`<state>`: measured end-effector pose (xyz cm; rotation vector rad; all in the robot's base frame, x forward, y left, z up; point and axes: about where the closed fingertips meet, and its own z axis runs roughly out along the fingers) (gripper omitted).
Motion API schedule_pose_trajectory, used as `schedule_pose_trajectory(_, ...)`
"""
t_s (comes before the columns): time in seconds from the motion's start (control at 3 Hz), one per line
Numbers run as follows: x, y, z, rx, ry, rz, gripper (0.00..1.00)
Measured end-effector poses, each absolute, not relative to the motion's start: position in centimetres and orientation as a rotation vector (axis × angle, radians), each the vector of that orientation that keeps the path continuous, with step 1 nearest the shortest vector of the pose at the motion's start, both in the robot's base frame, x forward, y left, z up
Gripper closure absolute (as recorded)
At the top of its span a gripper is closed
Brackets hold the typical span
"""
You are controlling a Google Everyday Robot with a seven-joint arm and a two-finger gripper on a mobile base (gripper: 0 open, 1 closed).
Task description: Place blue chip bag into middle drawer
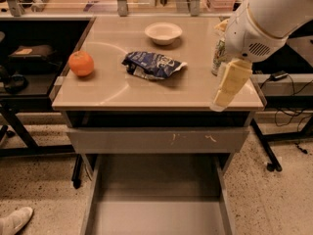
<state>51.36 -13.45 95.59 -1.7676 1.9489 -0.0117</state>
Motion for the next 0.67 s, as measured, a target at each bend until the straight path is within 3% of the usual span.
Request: schedule_pose_trajectory(0.67, 52.1, -12.4, 94.8, -1.731, 1.898, 0.032, 0.00)
